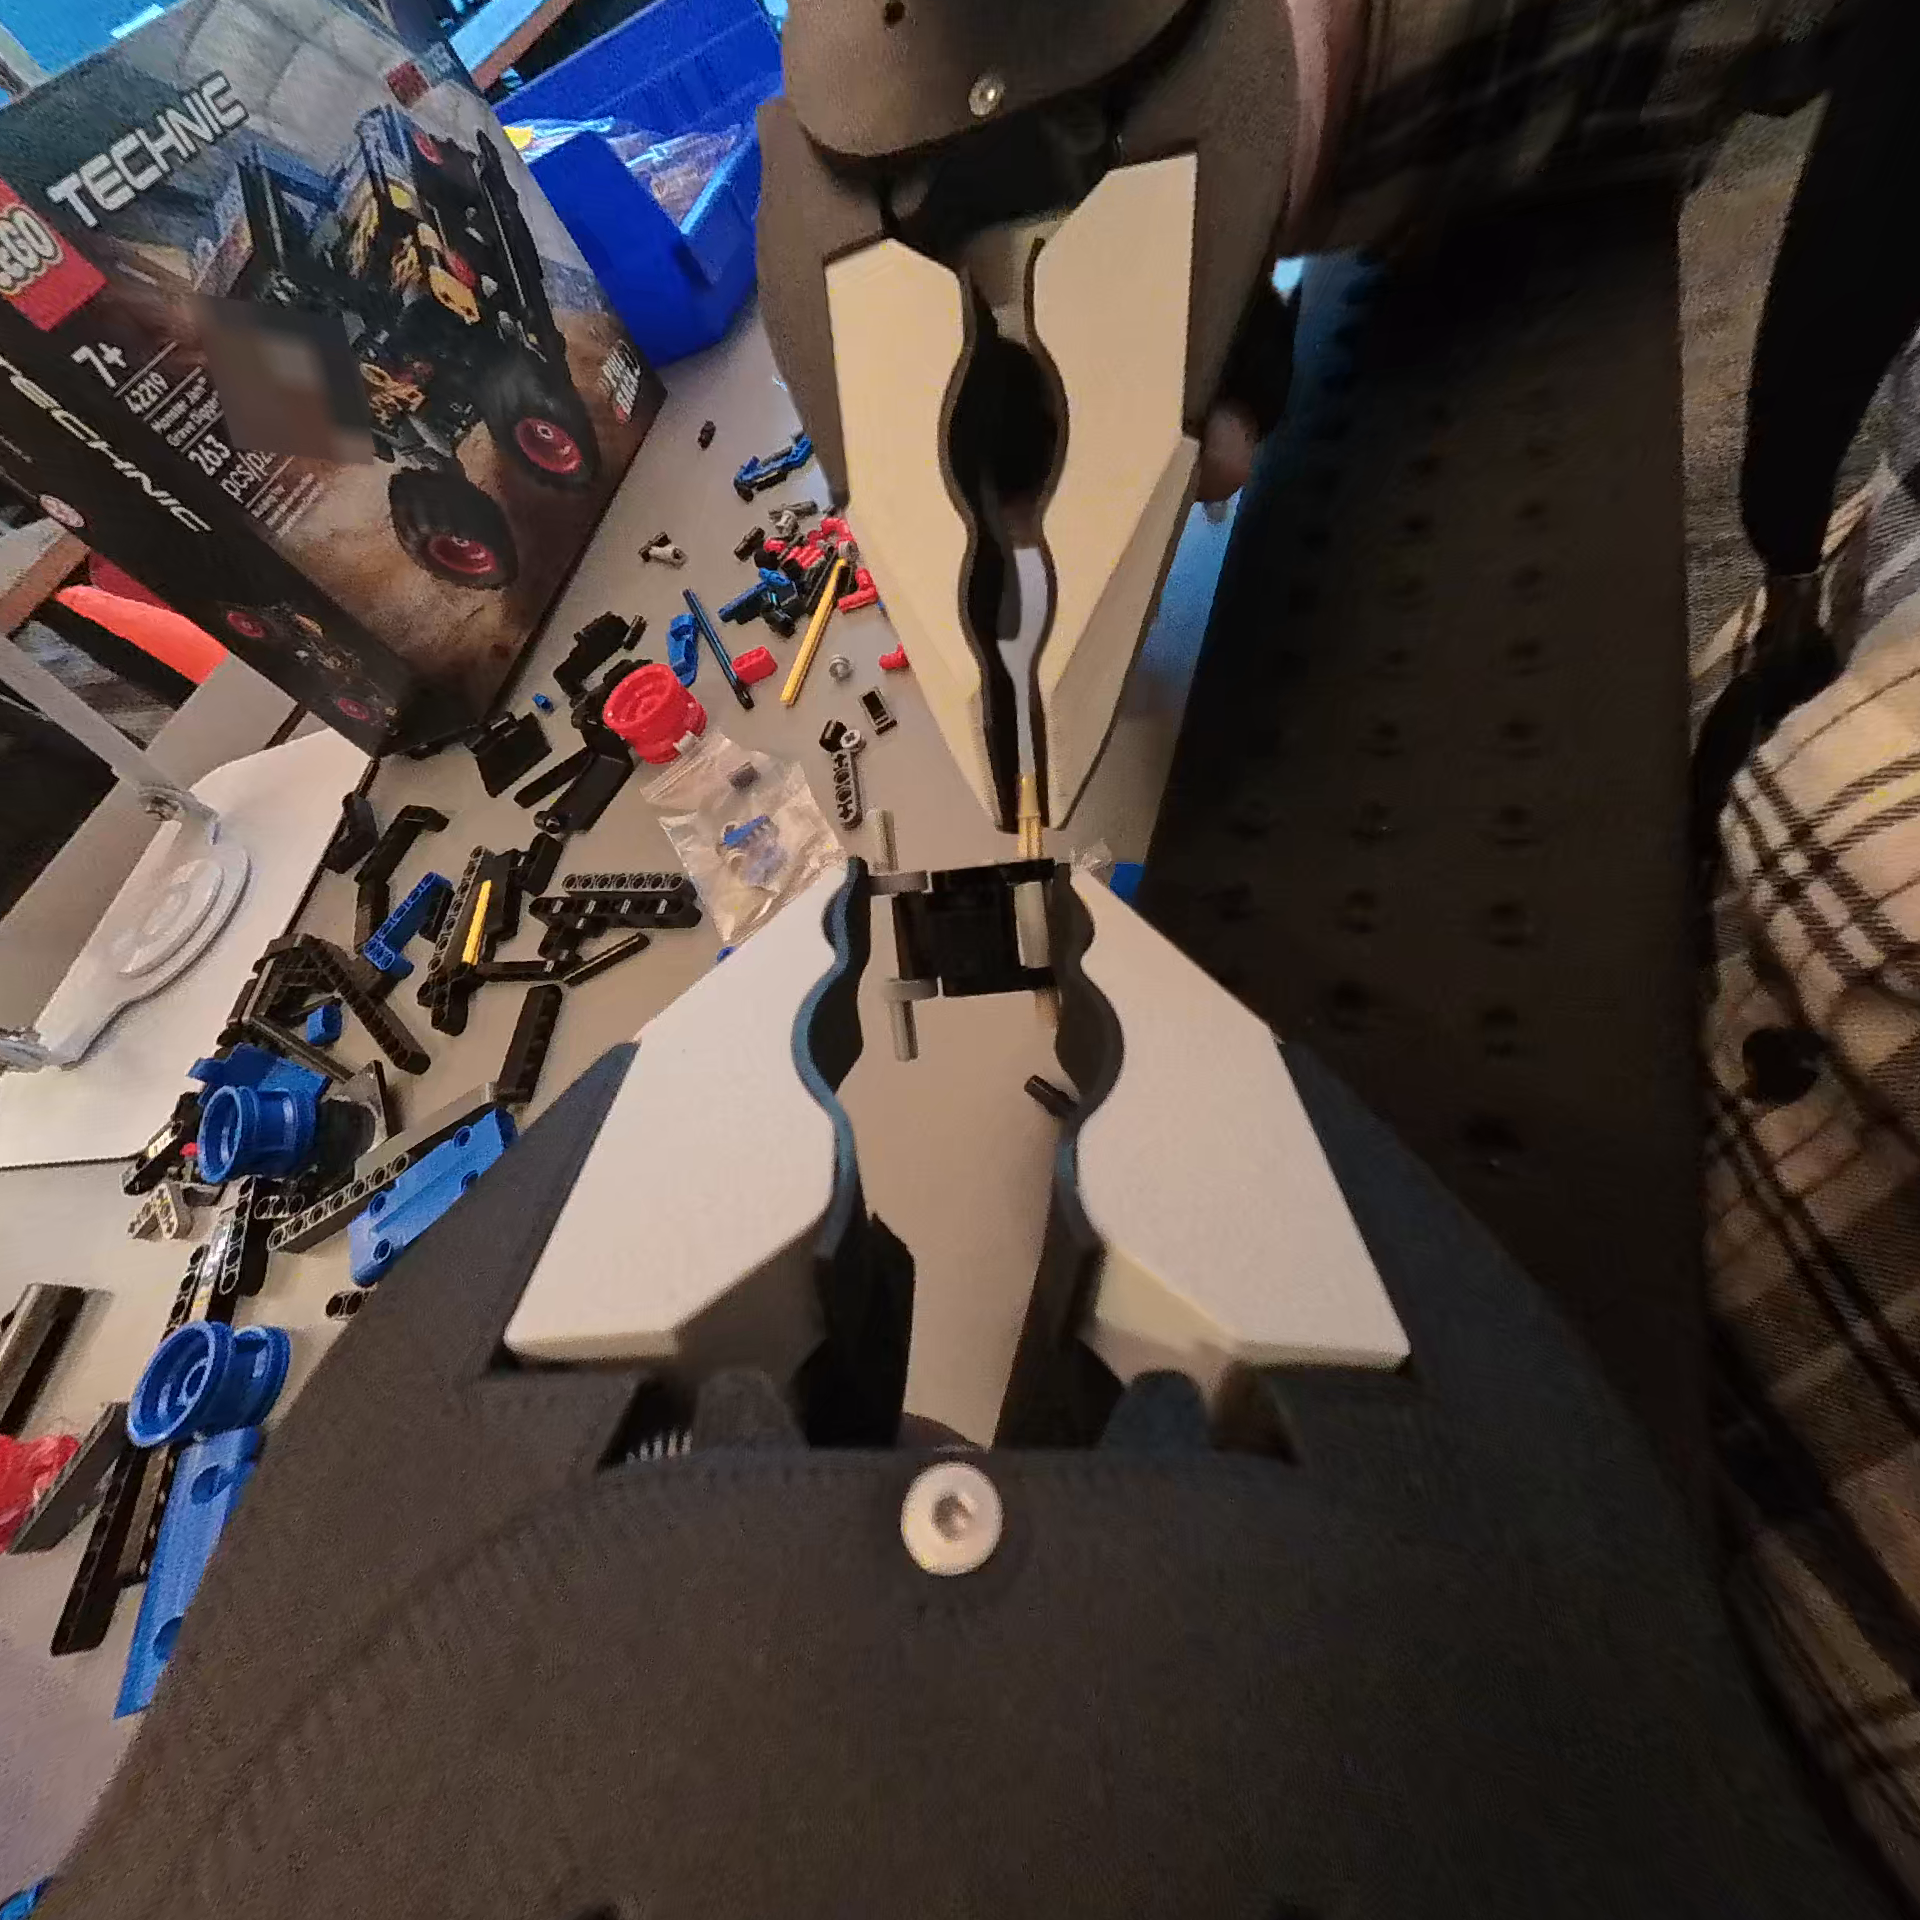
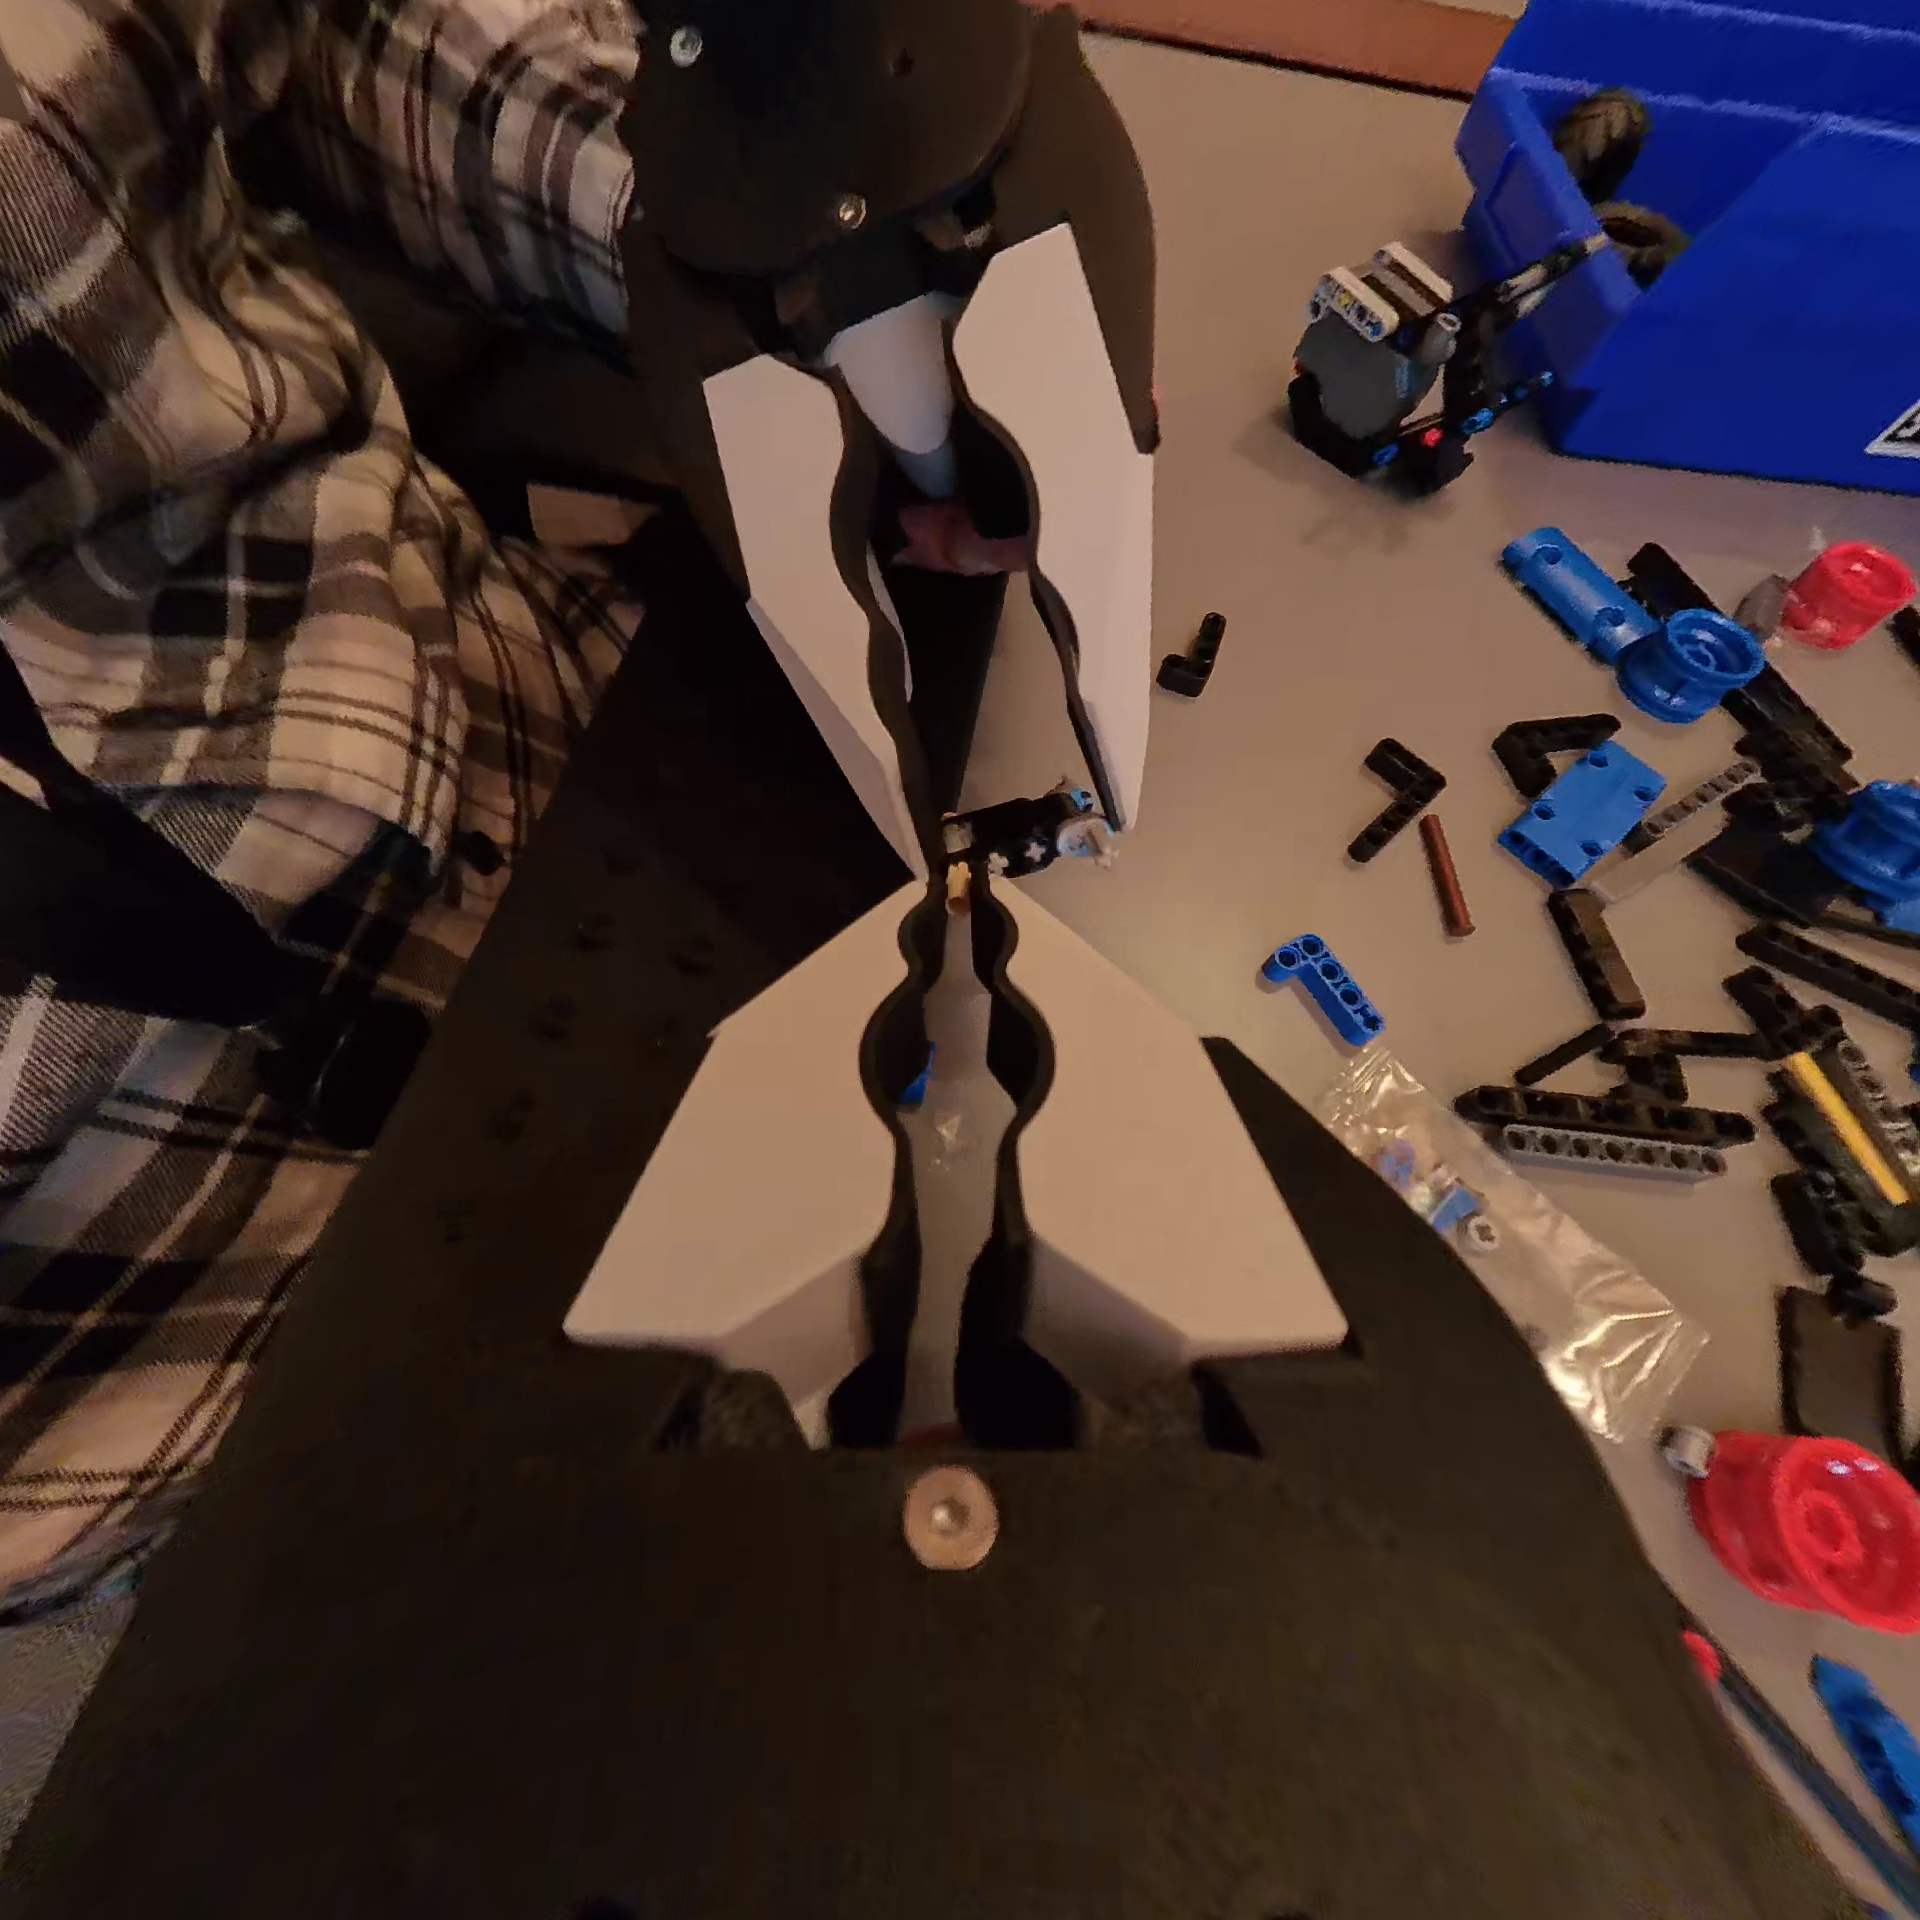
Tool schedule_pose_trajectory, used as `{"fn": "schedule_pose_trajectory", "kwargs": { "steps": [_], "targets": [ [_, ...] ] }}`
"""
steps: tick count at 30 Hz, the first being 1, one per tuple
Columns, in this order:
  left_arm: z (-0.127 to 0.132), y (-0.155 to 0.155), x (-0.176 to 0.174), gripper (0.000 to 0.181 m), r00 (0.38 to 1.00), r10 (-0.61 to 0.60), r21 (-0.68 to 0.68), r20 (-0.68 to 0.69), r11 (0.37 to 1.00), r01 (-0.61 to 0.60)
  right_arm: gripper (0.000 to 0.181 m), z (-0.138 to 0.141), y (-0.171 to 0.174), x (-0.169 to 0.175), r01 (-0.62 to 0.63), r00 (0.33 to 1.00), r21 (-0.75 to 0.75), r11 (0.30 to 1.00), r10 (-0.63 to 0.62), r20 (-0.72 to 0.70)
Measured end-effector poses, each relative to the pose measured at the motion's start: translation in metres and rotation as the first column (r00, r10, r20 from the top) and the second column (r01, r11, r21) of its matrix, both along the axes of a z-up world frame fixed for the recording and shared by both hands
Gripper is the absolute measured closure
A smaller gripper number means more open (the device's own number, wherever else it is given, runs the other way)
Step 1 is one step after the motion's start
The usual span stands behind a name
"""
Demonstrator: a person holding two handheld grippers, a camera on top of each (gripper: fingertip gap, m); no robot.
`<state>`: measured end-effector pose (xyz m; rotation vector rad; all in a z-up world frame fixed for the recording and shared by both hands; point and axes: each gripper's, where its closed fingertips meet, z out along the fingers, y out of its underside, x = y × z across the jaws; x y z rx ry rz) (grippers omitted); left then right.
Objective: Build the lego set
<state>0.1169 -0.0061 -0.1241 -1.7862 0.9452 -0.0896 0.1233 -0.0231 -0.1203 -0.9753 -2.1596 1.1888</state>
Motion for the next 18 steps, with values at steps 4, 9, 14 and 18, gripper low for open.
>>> {"fn": "schedule_pose_trajectory", "kwargs": {
  "steps": [4,9,14,18],
  "targets": [
    [-0.003,-0.001,0.001,0.148,1.0,-0.013,-0.023,-0.002,1.0,0.013,0.178,-0.003,-0.001,0.001,-0.055,0.998,0.107,0.993,0.056,-0.011],
    [-0.006,-0.003,0.004,0.148,0.999,-0.045,-0.051,-0.003,0.998,0.044,0.178,-0.007,-0.005,0.004,-0.137,0.989,0.198,0.971,0.145,-0.028],
    [-0.011,-0.005,0.005,0.148,0.998,-0.065,-0.078,-0.011,0.995,0.064,0.178,-0.01,-0.007,0.006,-0.17,0.981,0.228,0.959,0.187,-0.057],
    [-0.014,-0.006,0.007,0.148,0.997,-0.077,-0.097,-0.022,0.993,0.075,0.178,-0.015,-0.007,0.006,-0.168,0.979,0.217,0.962,0.188,-0.077]
  ]
}}
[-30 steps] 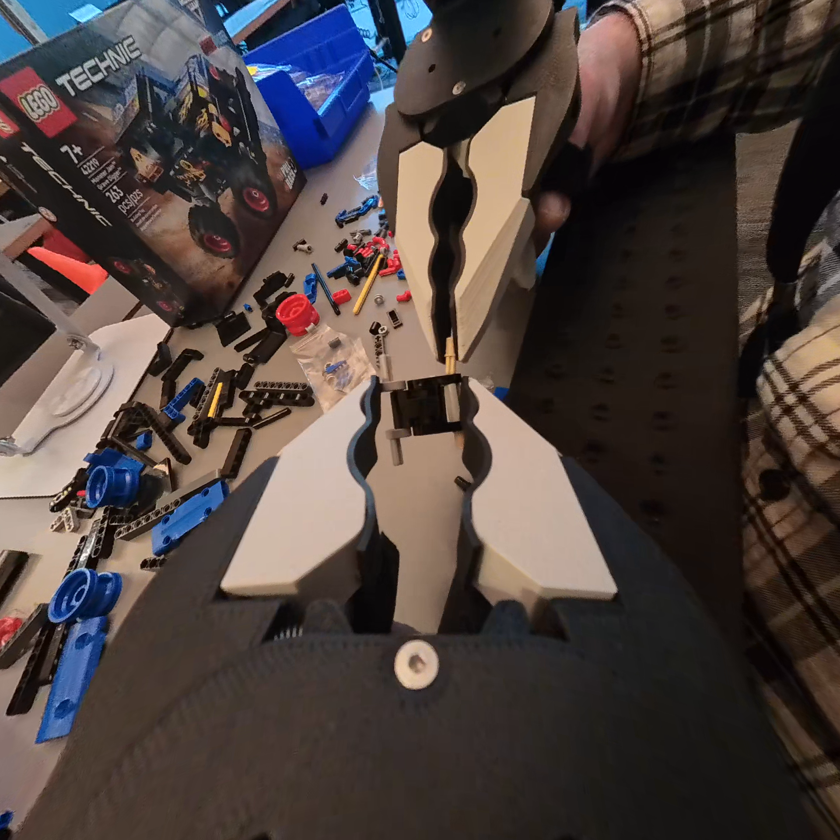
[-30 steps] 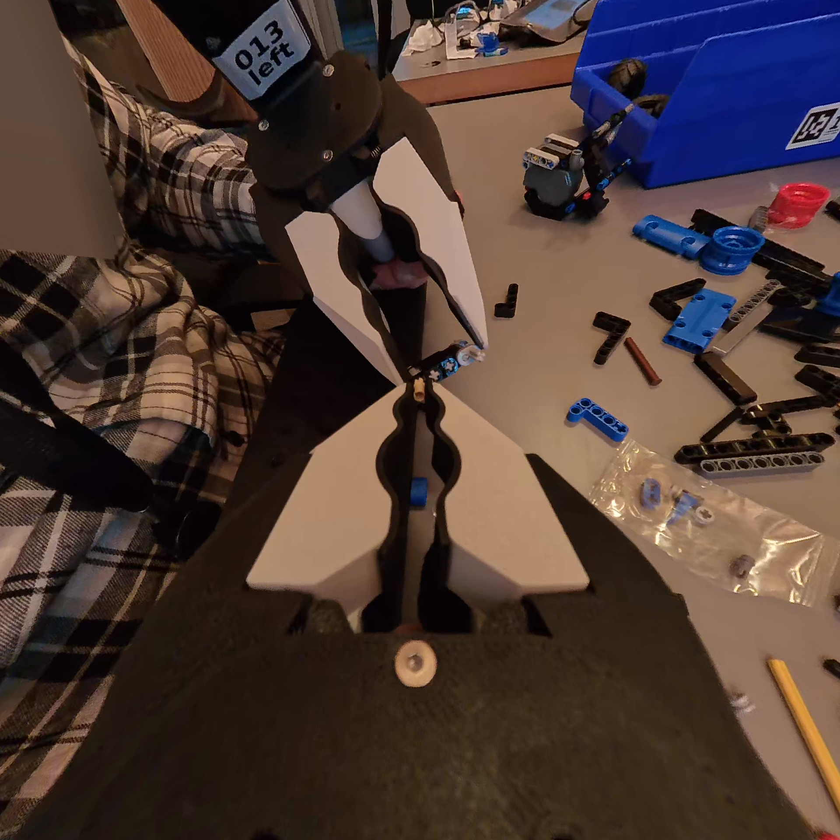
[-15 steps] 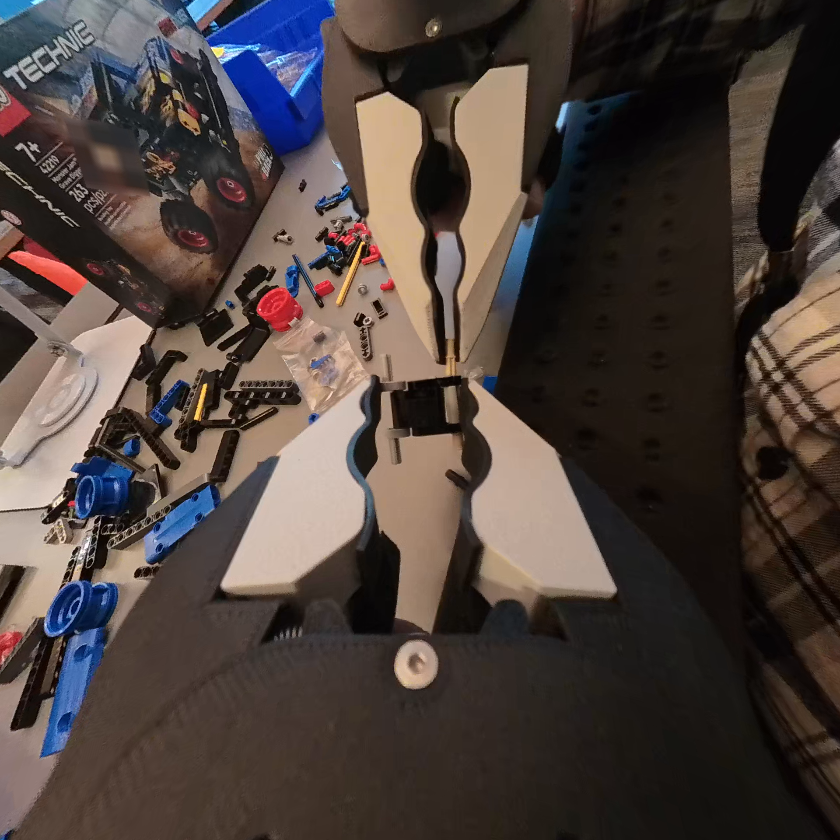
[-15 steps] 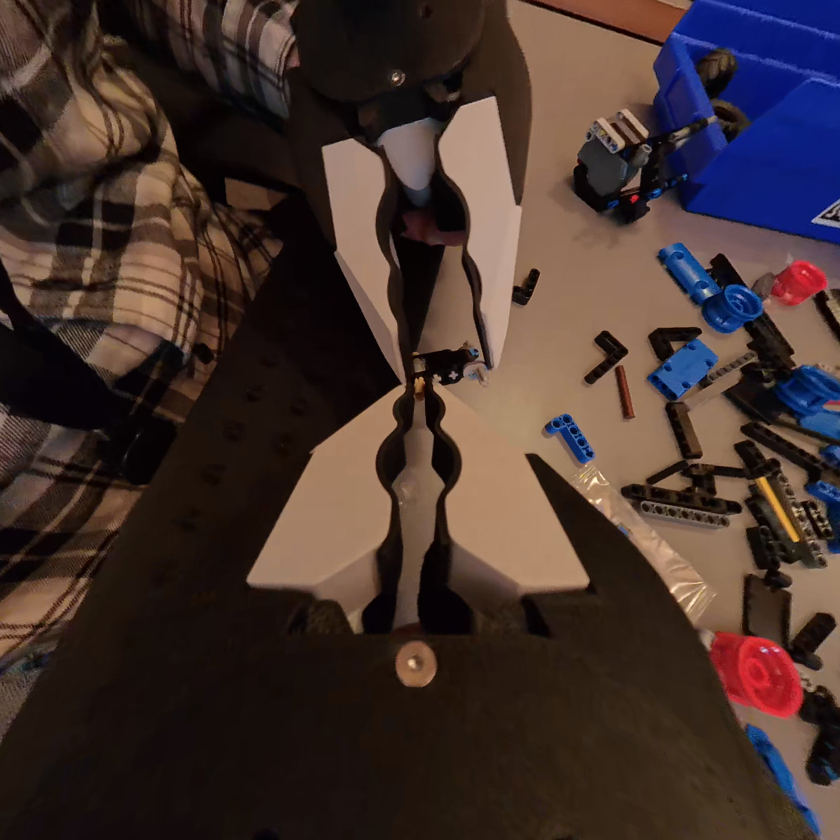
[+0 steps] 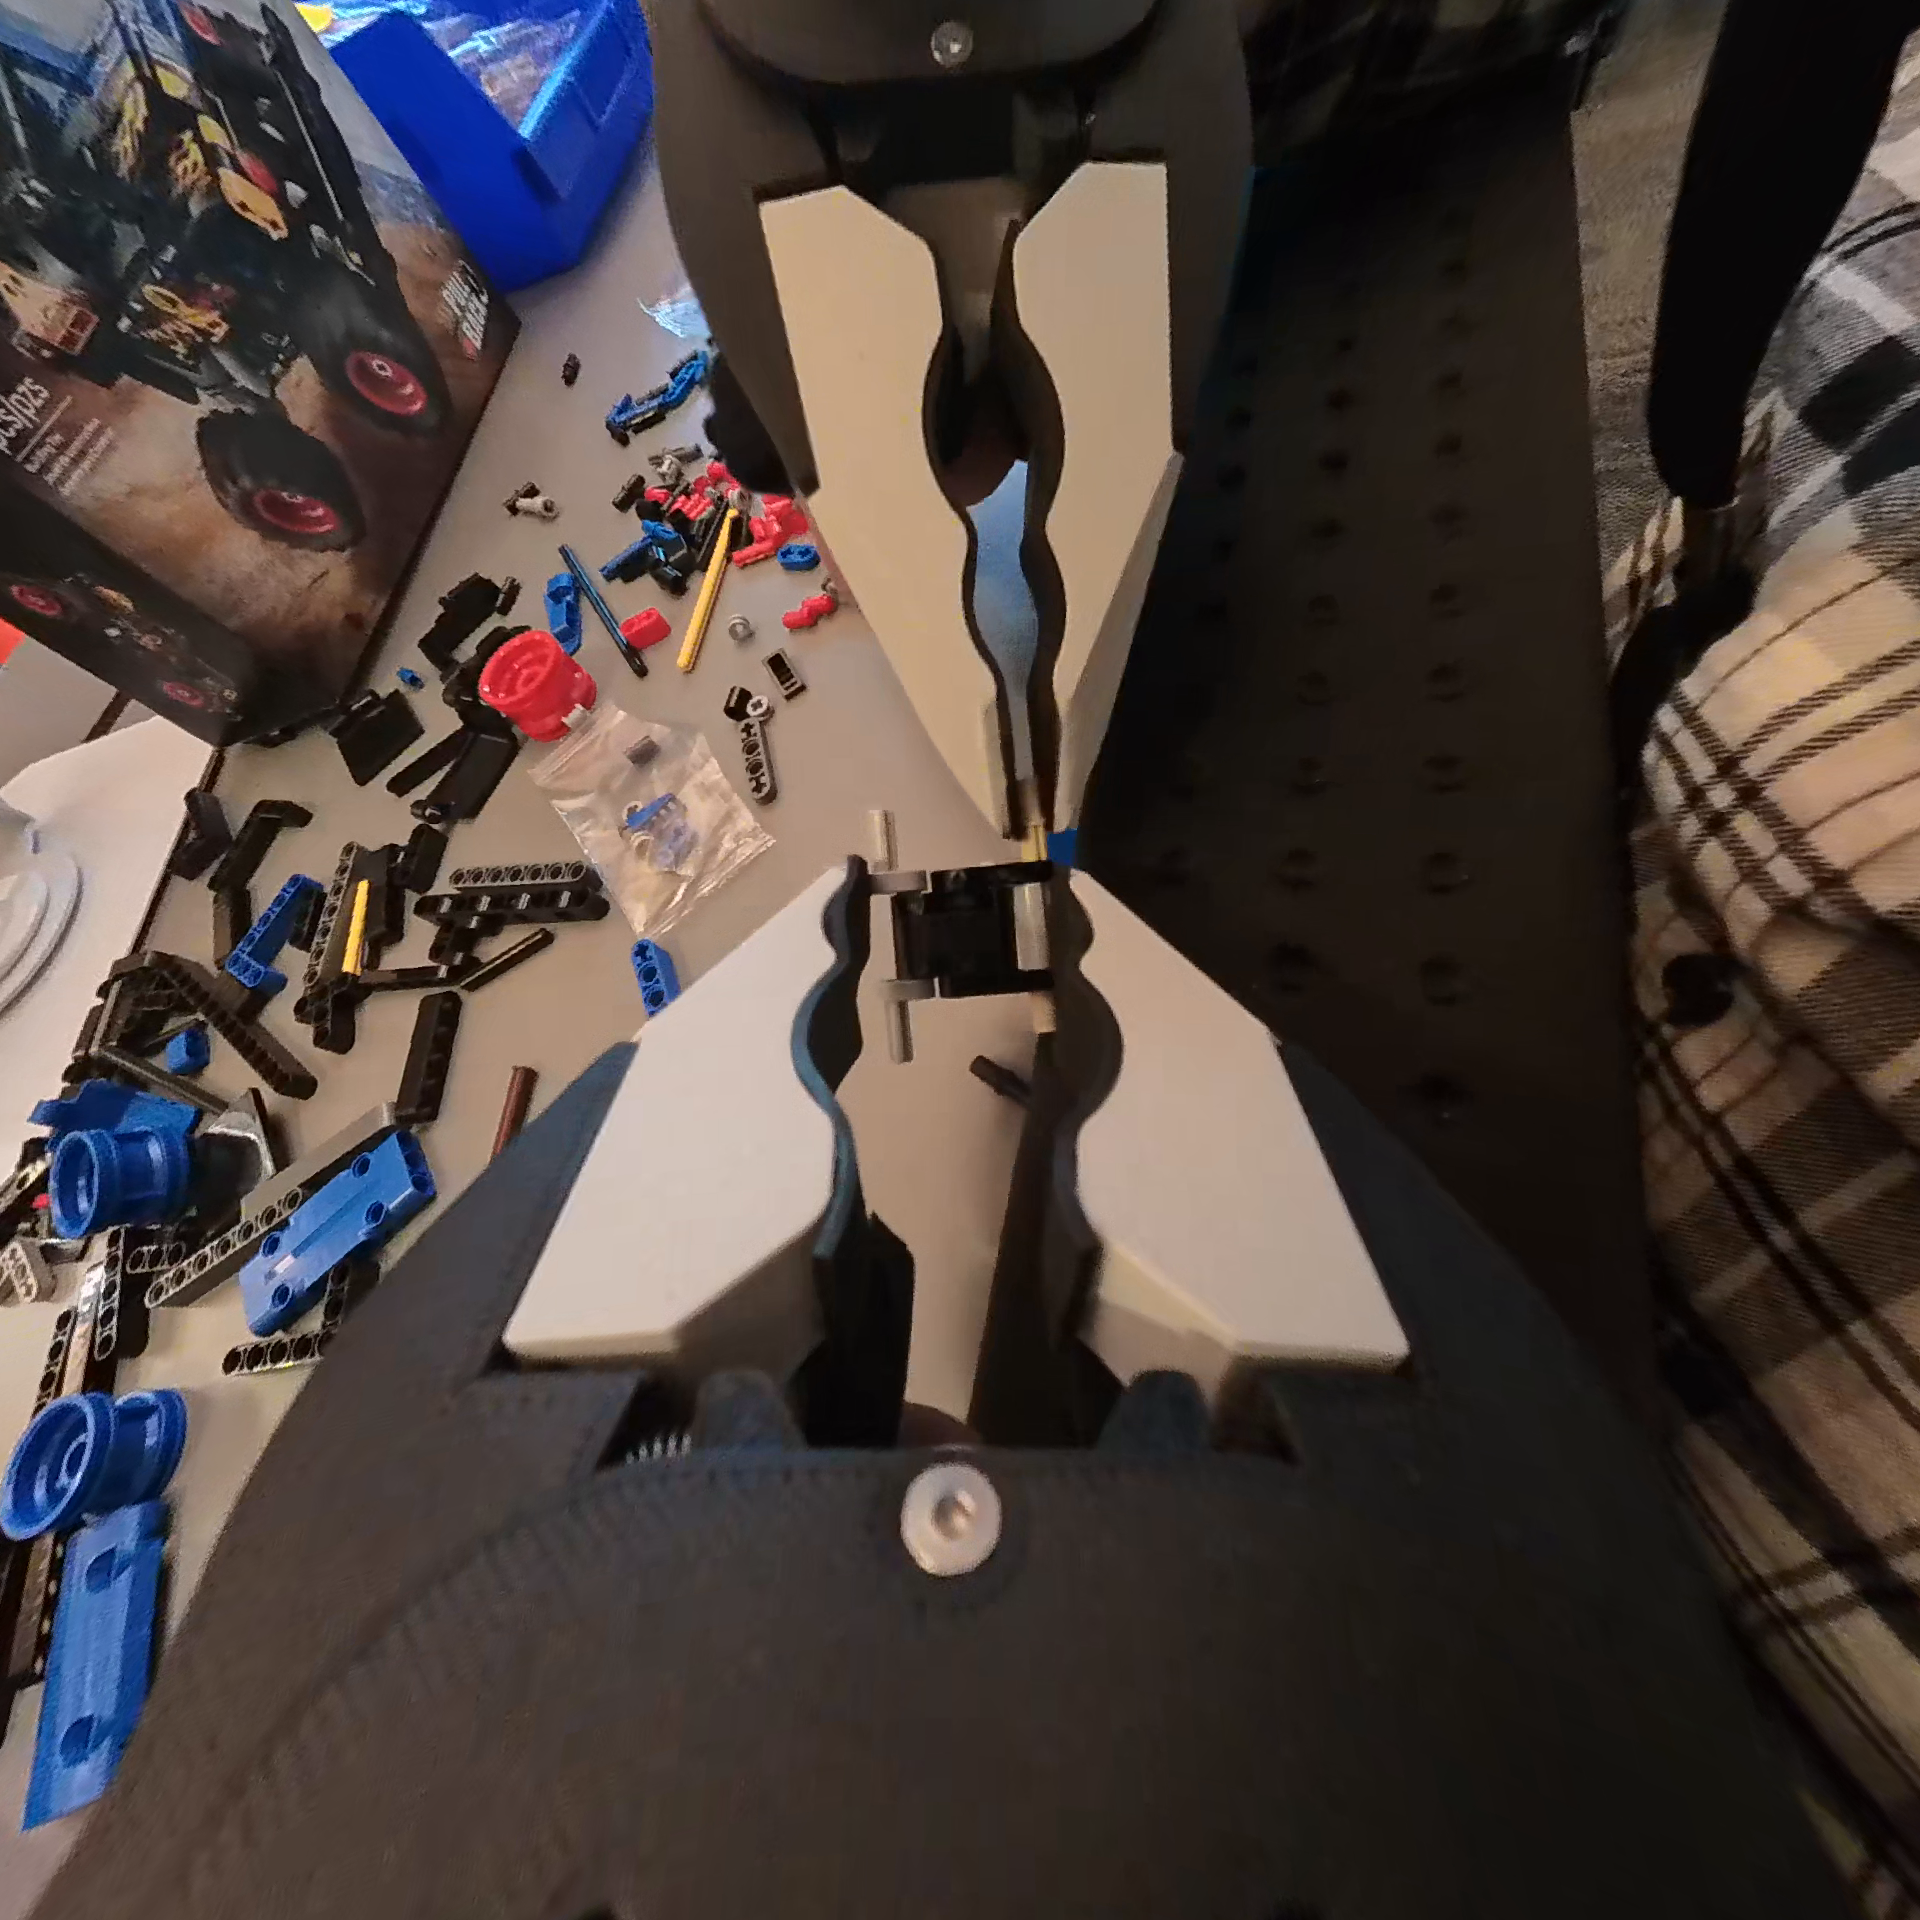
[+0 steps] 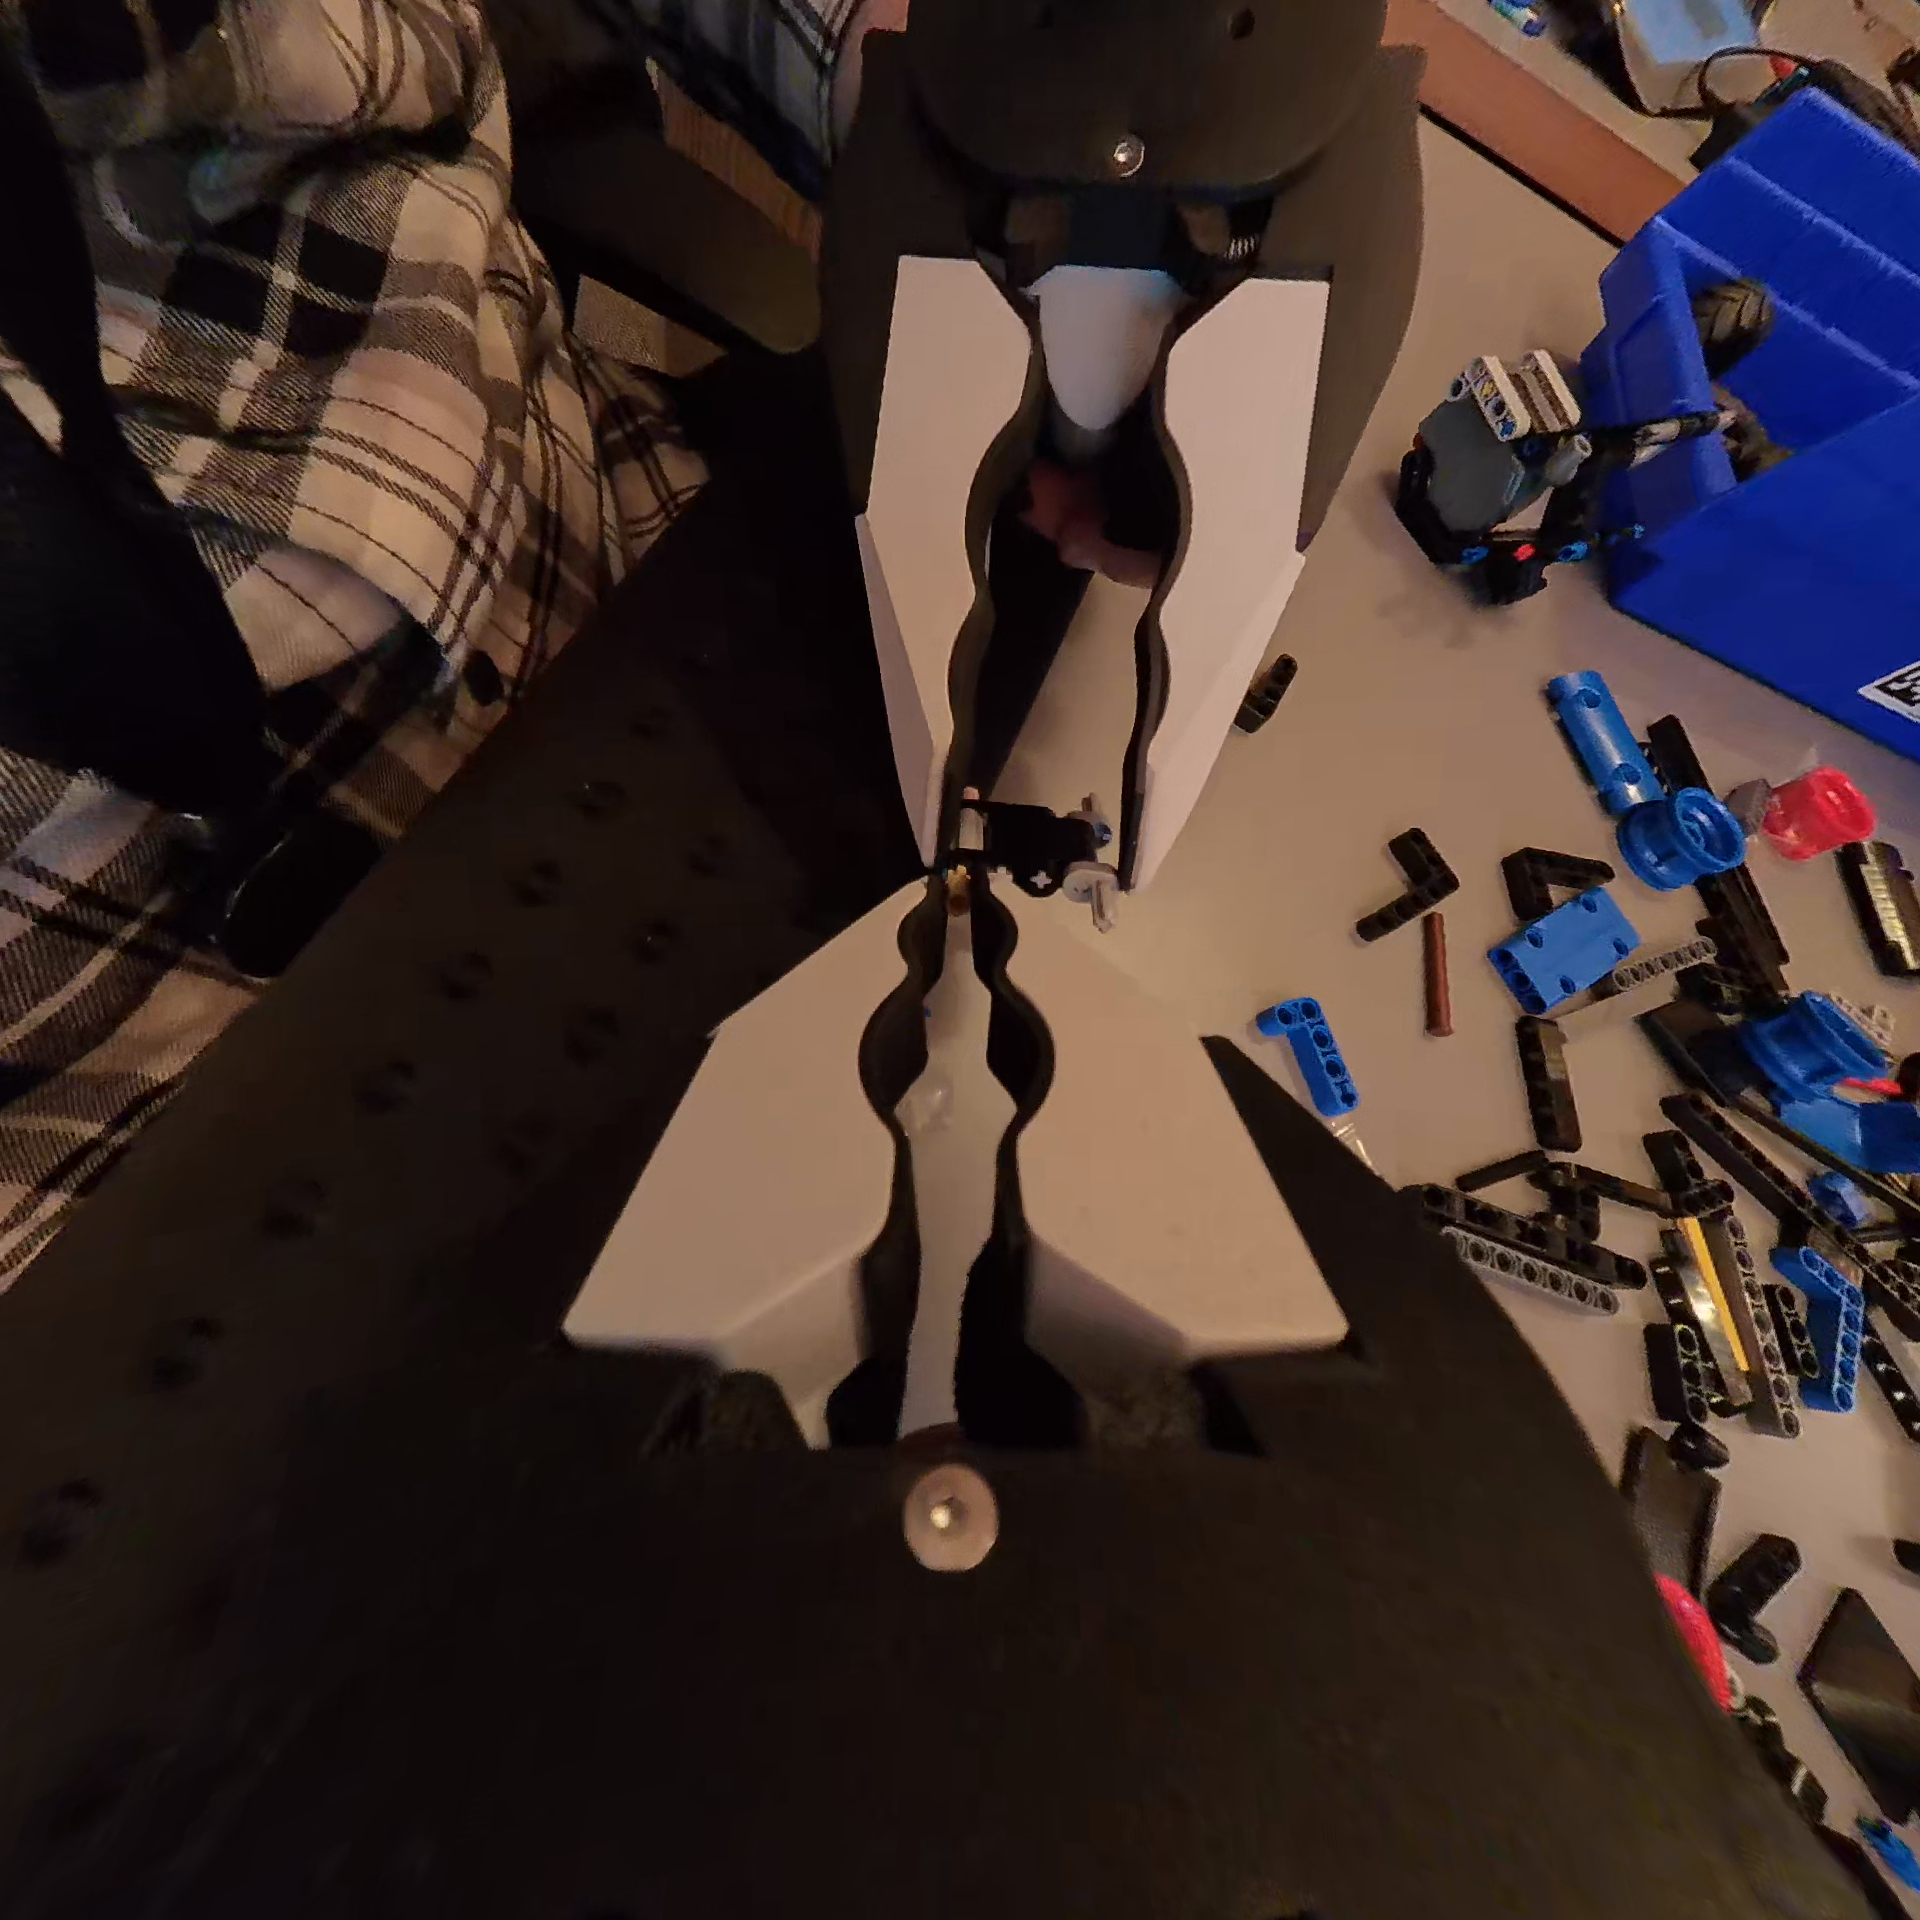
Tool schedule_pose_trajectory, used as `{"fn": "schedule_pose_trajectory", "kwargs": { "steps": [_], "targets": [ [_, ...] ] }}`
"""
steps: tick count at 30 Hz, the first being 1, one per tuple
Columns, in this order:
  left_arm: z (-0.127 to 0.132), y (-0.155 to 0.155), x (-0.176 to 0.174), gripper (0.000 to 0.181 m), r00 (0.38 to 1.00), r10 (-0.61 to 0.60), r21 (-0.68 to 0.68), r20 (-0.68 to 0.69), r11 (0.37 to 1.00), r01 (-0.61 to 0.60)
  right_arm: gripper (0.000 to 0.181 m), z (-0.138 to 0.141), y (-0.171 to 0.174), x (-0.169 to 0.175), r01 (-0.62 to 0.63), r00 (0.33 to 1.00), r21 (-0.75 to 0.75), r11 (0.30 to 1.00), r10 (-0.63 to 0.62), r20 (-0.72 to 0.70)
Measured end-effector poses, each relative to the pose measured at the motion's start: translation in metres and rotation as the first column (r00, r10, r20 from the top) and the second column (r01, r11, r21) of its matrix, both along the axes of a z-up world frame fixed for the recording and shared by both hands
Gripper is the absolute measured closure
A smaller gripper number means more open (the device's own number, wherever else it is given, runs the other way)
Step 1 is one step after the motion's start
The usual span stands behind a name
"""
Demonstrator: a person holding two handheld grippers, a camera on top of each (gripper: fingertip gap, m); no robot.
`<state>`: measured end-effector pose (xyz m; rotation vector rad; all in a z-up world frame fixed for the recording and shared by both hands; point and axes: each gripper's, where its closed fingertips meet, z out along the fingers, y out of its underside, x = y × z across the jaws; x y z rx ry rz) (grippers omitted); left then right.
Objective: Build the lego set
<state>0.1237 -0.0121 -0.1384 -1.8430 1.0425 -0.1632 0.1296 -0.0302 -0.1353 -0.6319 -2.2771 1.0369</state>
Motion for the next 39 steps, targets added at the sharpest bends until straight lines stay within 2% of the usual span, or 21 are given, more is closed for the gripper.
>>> {"fn": "schedule_pose_trajectory", "kwargs": {
  "steps": [11,25,29,39],
  "targets": [
    [-0.006,-0.004,0.004,0.148,0.999,-0.032,-0.01,-0.031,0.999,0.031,0.178,-0.006,-0.005,0.003,-0.046,0.995,0.03,0.999,0.048,-0.082],
    [-0.014,-0.007,0.007,0.148,0.996,-0.057,-0.042,-0.073,0.998,0.054,0.178,-0.021,-0.006,0.006,-0.042,0.998,0.04,0.998,0.043,-0.038],
    [-0.016,-0.007,0.006,0.148,0.996,-0.059,-0.07,-0.072,0.996,0.054,0.178,-0.023,-0.005,0.006,-0.04,0.999,0.017,0.999,0.04,-0.017],
    [-0.021,-0.009,0.004,0.147,0.999,-0.038,-0.243,-0.006,0.969,0.035,0.178,-0.024,-0.004,0.005,-0.01,0.999,-0.021,1.0,0.011,0.049]
  ]
}}
